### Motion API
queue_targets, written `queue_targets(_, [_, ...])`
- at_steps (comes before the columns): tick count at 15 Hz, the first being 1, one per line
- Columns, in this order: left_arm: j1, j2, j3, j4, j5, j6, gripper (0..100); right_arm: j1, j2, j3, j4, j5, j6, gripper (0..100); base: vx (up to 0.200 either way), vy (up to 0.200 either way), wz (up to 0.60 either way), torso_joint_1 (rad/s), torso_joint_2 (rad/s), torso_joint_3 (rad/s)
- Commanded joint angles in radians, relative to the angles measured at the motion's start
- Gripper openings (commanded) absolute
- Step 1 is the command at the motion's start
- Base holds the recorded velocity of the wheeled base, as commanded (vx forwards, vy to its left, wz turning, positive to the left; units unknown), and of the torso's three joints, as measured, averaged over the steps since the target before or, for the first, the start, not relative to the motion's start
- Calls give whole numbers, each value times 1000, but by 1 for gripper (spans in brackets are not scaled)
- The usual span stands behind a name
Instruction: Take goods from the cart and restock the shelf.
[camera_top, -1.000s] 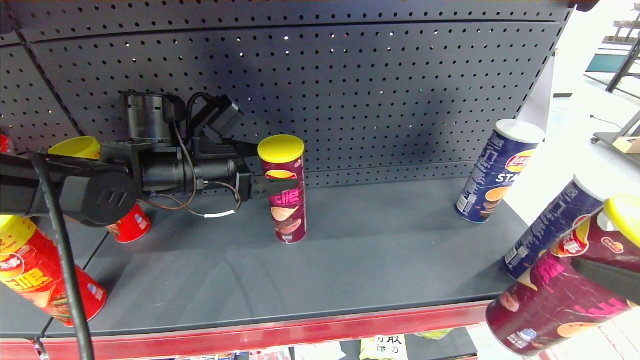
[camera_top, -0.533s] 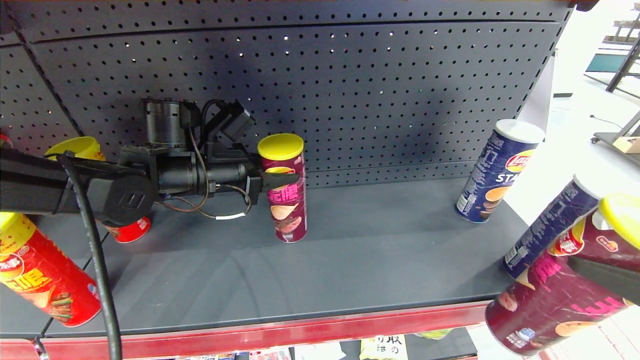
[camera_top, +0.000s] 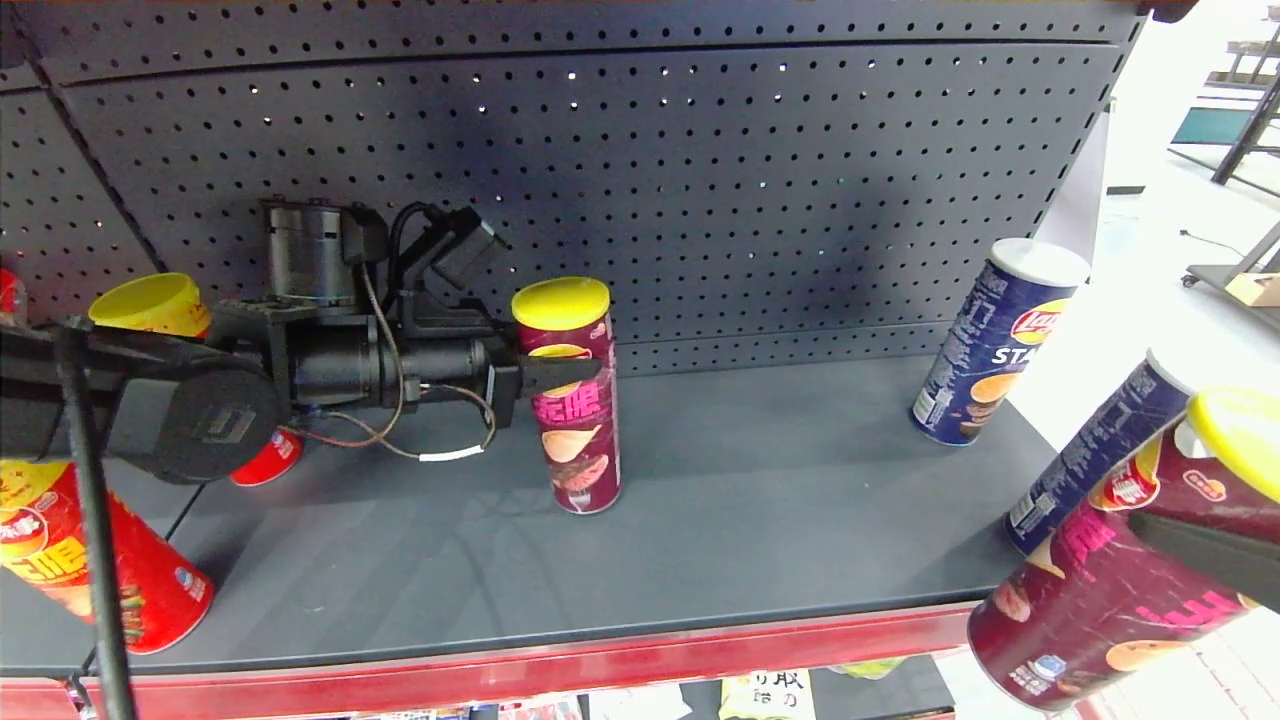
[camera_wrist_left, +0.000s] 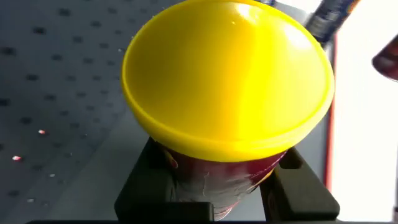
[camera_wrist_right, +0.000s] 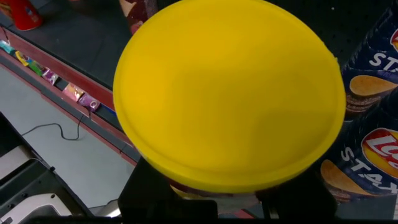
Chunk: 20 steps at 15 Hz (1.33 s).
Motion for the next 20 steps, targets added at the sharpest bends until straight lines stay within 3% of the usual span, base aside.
queue_targets(1, [-41, -103, 94, -5, 16, -2, 0, 2, 3, -2, -1, 2, -1, 0, 0, 0, 0, 0, 0, 0])
queue_targets(10, [-126, -152, 169, -14, 111, -1, 0, 2, -5, 1, -1, 5, 0, 0, 0, 0, 0, 0, 0, 0])
queue_targets(13, [-148, -159, 243, -91, 128, -1, 0, 2, -7, -1, -1, 5, 0, 0, 0, 0, 0, 0, 0, 0])
queue_targets(20, [-182, -175, 300, -138, 186, -30, 0, 4, -8, -2, -1, 5, 0, 0, 0, 0, 0, 0, 0, 0])
